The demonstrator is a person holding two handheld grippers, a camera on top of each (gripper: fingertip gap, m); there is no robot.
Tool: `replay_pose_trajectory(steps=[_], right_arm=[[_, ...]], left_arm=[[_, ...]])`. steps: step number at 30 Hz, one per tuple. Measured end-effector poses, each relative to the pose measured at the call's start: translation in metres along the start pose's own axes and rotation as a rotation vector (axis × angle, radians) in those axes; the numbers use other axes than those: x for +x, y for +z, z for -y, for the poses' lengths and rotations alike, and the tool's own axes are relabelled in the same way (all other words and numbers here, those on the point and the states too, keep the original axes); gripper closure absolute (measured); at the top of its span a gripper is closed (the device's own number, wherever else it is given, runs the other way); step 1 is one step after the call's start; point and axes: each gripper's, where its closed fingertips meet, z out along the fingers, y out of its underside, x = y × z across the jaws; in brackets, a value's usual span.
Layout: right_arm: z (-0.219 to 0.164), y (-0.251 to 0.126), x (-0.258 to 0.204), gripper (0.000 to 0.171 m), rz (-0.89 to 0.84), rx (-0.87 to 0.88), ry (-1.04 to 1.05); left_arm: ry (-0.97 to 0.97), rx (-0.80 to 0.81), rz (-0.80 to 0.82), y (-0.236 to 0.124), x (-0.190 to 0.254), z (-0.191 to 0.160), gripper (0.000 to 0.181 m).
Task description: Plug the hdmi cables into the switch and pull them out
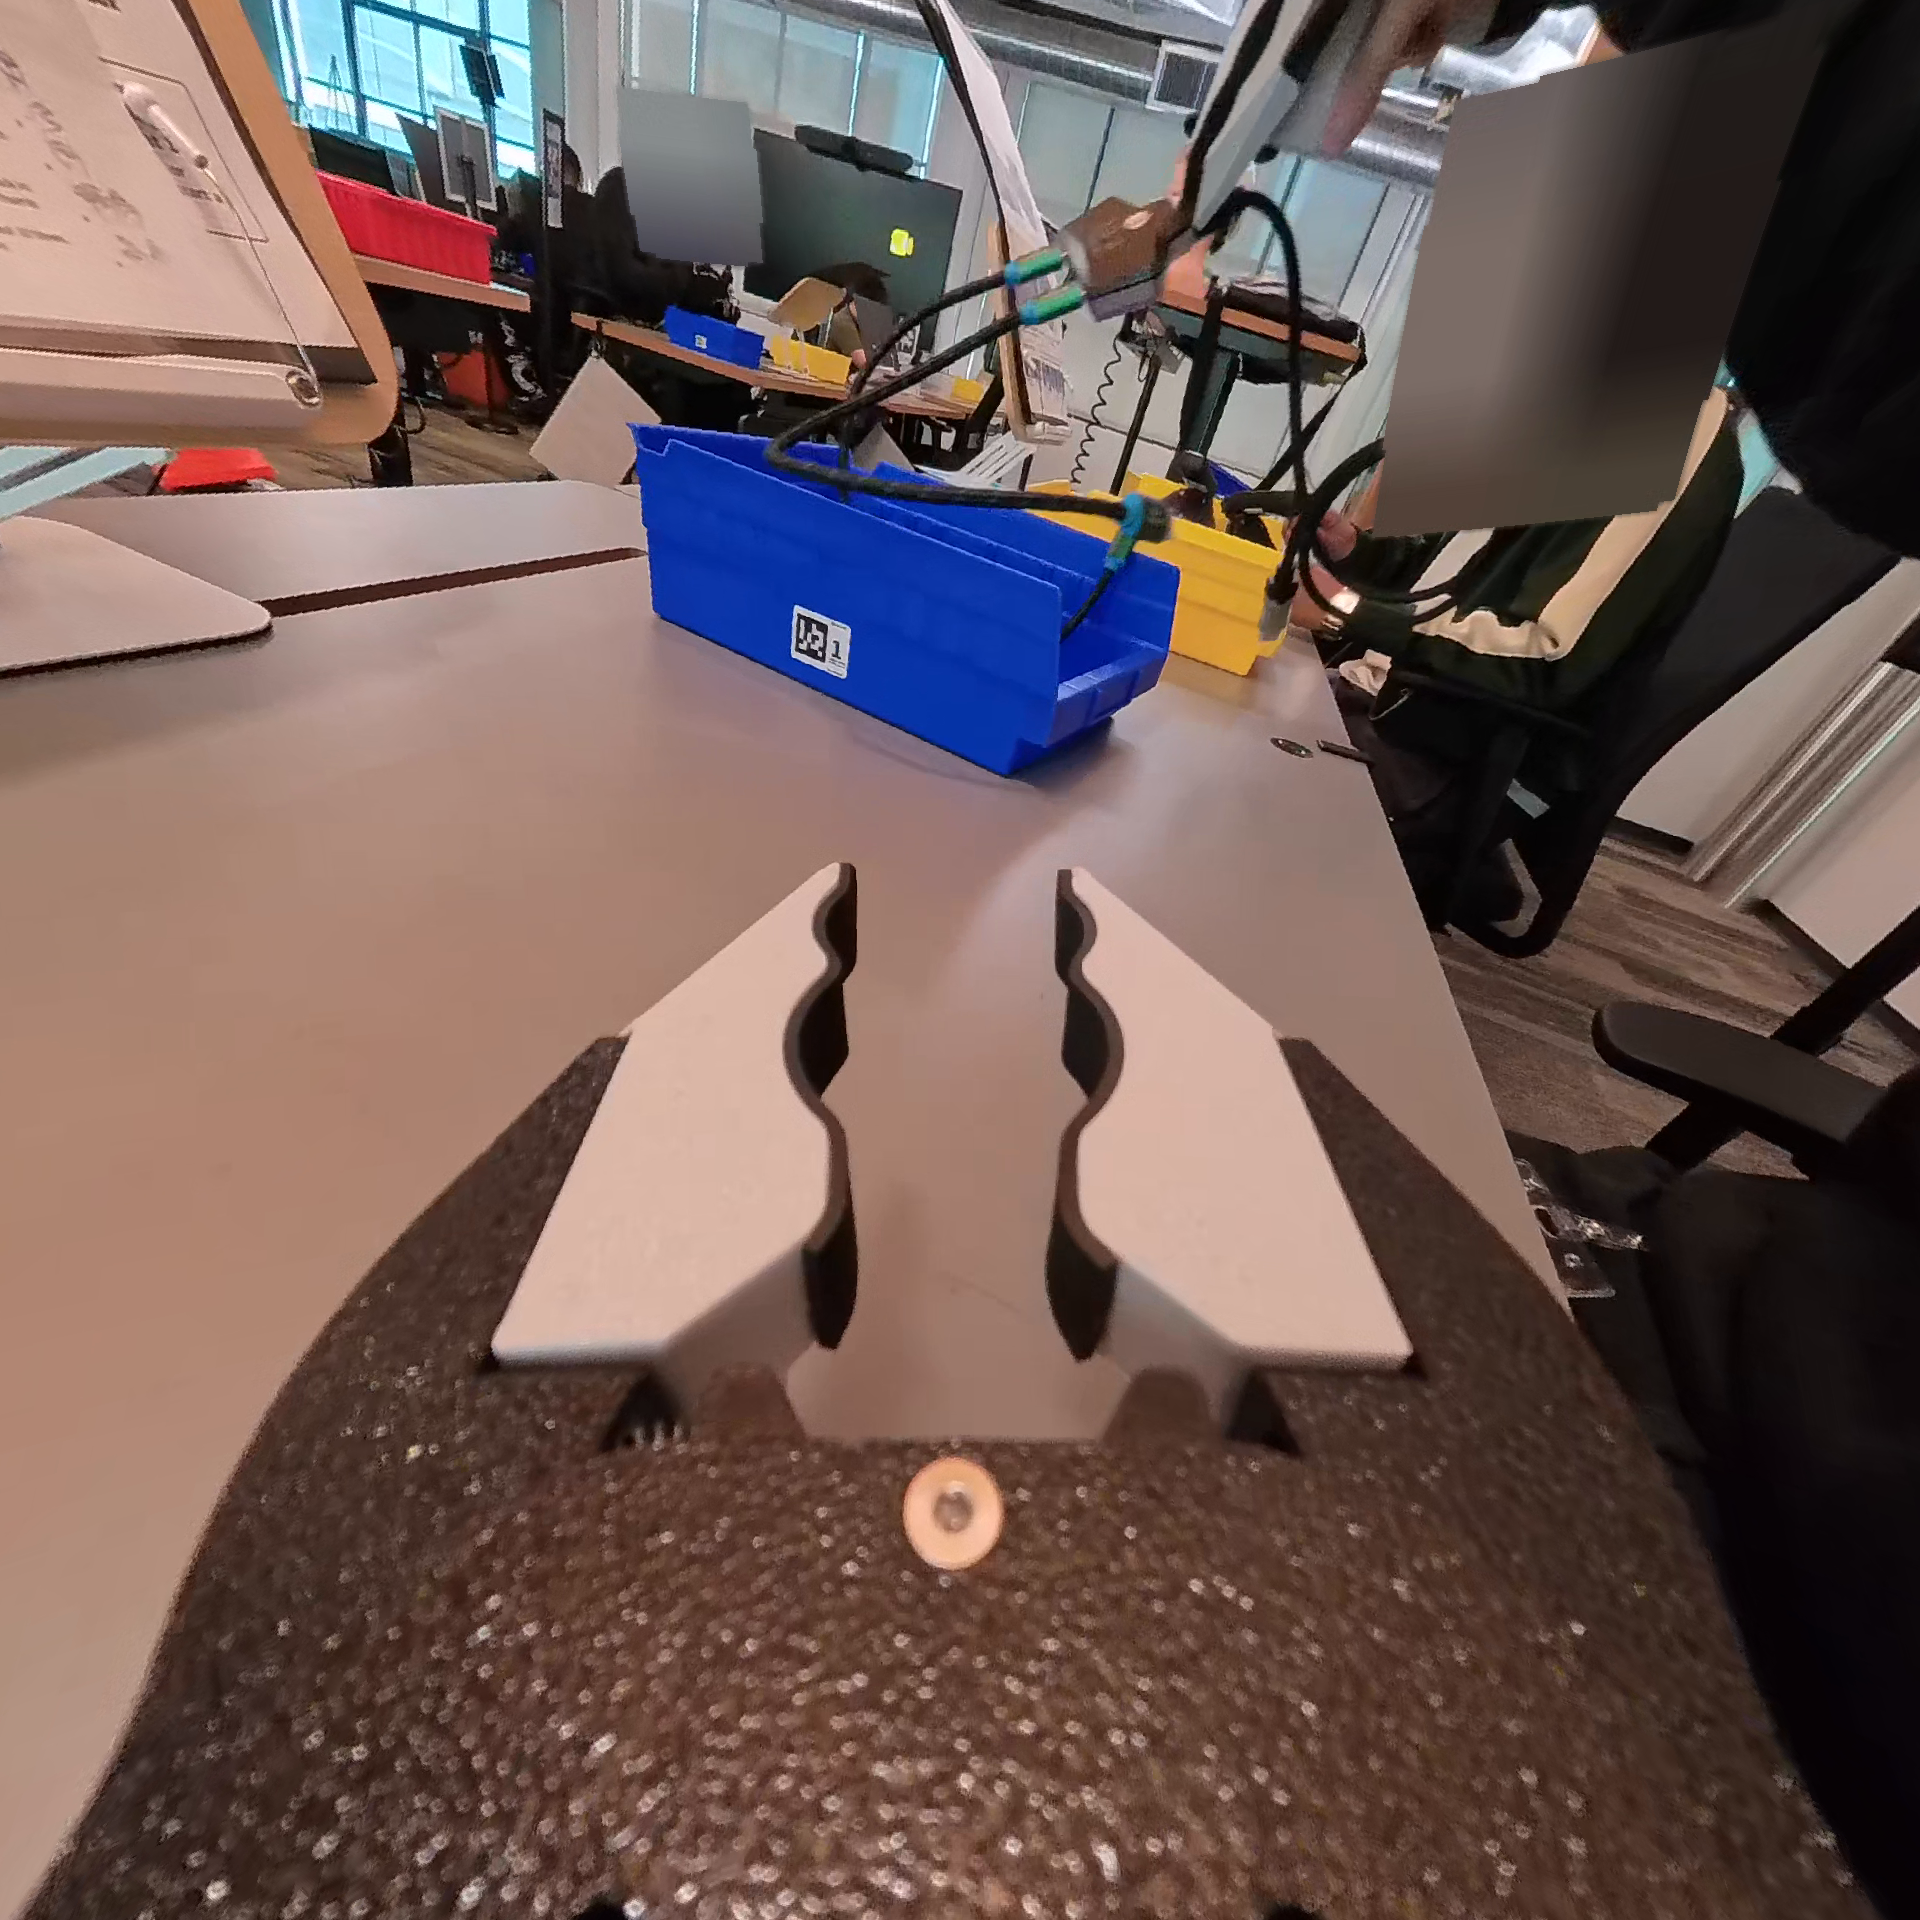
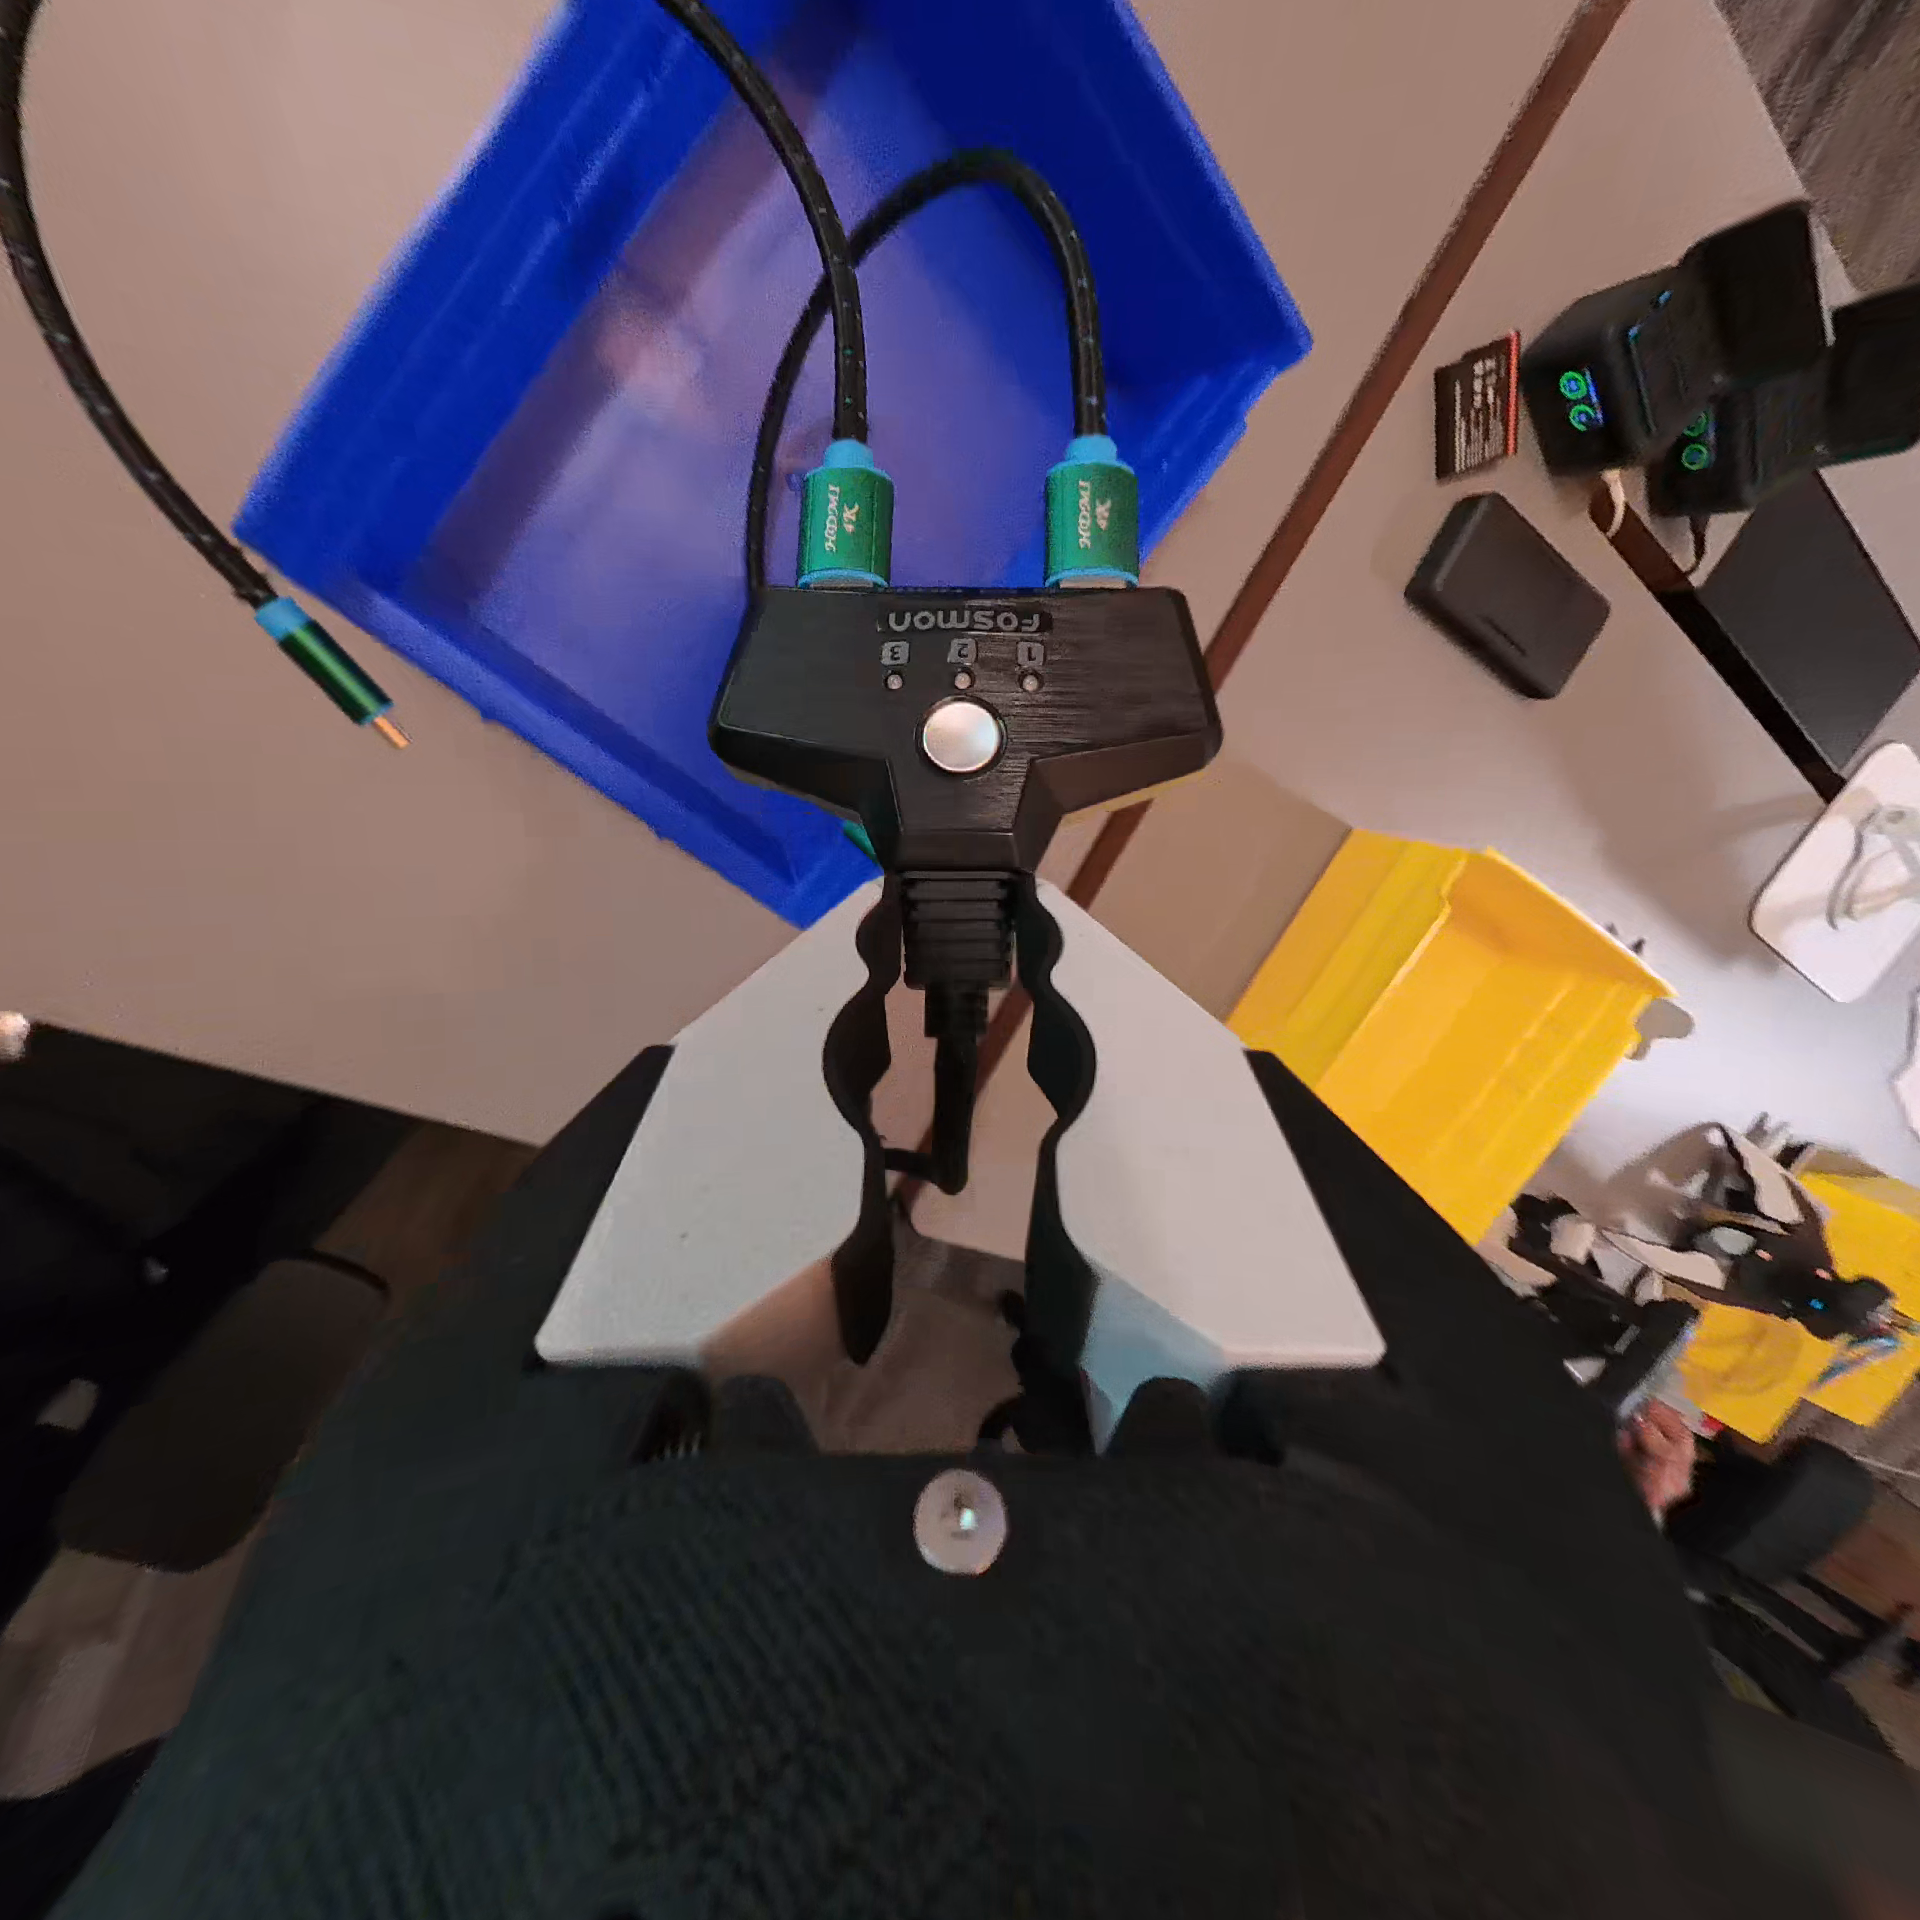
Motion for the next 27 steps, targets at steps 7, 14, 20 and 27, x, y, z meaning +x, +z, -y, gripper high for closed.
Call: replay_pose_trajectory(steps=[7, 14, 20, 27], right_arm=[[0.050, 0.022, -0.022, 0.150, 0.128, -0.012, 0.030], [0.073, -0.003, -0.004, 0.151, 0.231, 0.074, 0.119], [0.114, -0.018, 0.027, 0.151, 0.363, 0.465, 0.285], [0.106, 0.040, 0.051, 0.171, 0.395, 0.696, 0.492]], left_arm=[[-0.059, 0.056, -0.005, -0.006, -0.003, 0.006, 0.147], [-0.123, 0.106, -0.024, -0.011, -0.007, 0.012, 0.149], [-0.160, 0.102, -0.042, -0.009, -0.007, 0.011, 0.149], [-0.176, 0.118, -0.043, -0.010, -0.009, 0.012, 0.150]])
